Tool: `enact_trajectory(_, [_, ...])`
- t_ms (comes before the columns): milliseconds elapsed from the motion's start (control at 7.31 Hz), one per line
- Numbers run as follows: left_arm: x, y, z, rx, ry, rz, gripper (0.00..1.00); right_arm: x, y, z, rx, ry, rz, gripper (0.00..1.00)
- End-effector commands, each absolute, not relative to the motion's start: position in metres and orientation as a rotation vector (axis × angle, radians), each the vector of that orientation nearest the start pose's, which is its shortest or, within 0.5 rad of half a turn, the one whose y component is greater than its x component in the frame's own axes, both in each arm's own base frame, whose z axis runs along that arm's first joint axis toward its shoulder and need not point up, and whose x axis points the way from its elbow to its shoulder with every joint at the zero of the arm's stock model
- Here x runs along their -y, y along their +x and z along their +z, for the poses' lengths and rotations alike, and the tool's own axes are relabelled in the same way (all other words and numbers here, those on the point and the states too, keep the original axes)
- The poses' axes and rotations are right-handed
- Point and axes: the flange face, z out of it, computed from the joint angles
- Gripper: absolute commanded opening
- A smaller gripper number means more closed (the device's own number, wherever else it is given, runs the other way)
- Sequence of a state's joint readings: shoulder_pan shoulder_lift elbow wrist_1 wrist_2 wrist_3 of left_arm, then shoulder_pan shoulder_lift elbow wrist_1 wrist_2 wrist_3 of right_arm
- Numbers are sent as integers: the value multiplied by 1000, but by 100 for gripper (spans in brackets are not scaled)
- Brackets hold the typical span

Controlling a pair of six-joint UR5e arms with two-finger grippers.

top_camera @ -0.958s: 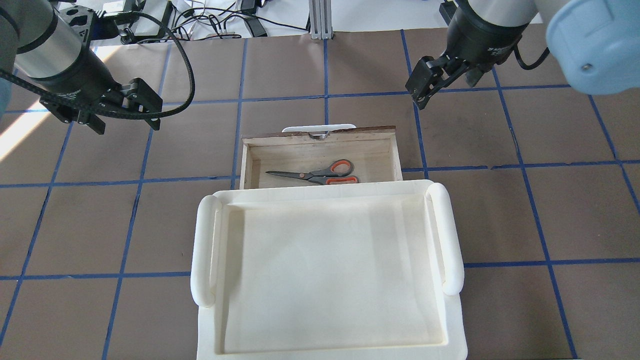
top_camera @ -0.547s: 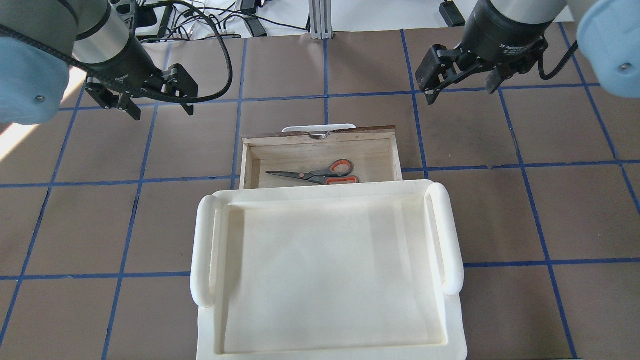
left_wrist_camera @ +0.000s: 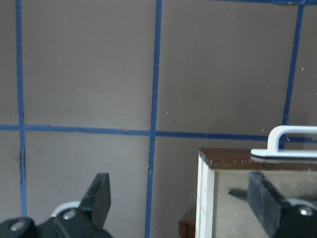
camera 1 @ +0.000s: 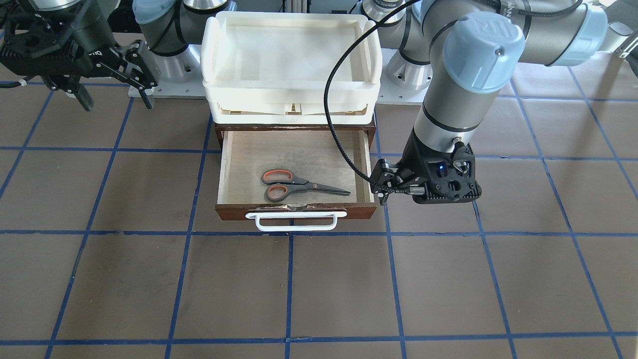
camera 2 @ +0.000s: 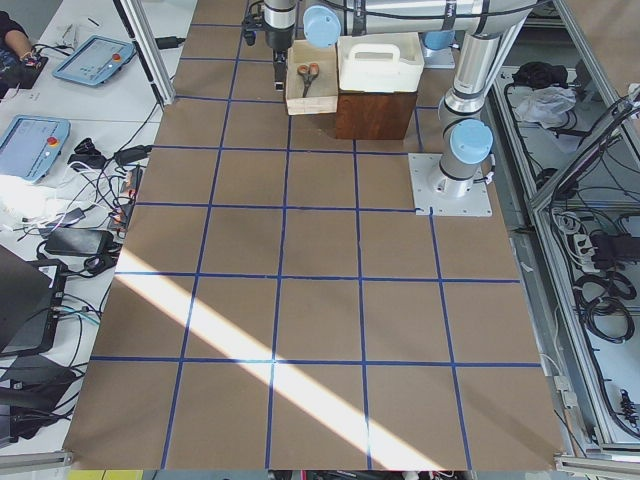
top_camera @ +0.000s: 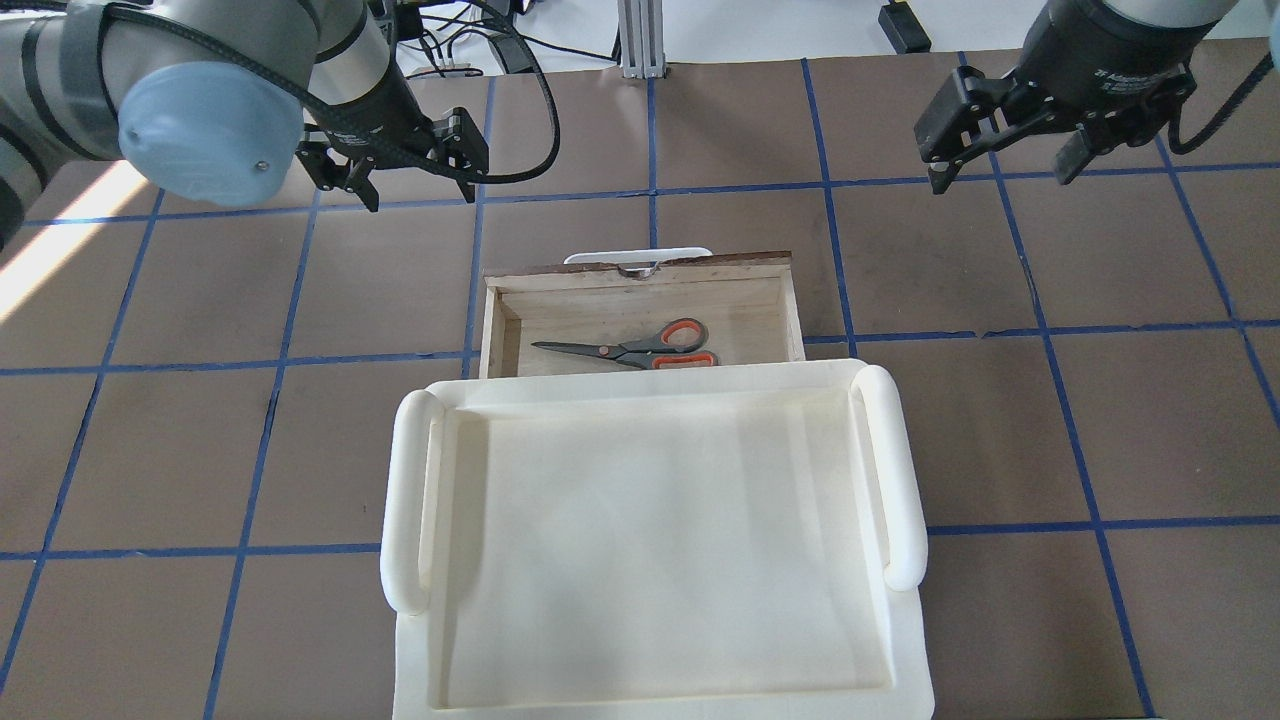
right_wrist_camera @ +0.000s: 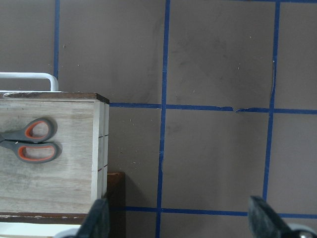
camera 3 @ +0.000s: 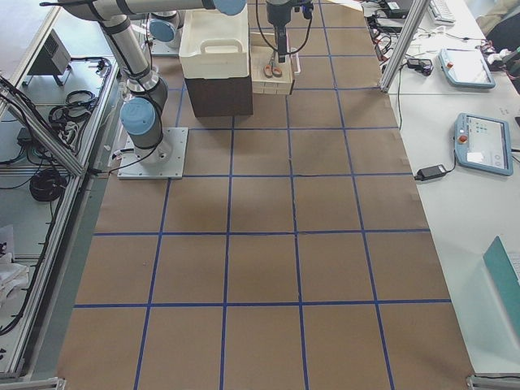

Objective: Put scissors in drawer and close it
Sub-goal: 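Move the left gripper over the drawer's white handle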

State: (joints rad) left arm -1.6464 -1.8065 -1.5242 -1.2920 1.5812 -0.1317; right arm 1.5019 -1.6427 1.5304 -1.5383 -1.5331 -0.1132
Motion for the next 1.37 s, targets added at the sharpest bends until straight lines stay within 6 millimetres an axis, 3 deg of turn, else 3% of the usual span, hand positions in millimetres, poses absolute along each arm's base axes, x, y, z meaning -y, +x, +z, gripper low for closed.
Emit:
enact_trajectory(0, [600, -206, 378, -3137, -121, -120, 100, 472, 101, 536, -3108, -66, -93, 100])
enact_trajectory(274, [616, -230, 353, -3134, -97, -75, 100, 469, 101, 534, -3107, -64, -87, 100])
enact_trajectory(684, [620, -268, 306, -3144, -70, -11, 100, 468, 102, 532, -3105, -66, -82, 100])
enact_trajectory(1094, [628, -282, 270, -3142, -79, 3, 100, 469, 102, 534, -3104, -66, -96, 100])
enact_trajectory(1231, [629, -286, 262, -3137, -165, 17, 100, 469, 102, 533, -3104, -66, -94, 100])
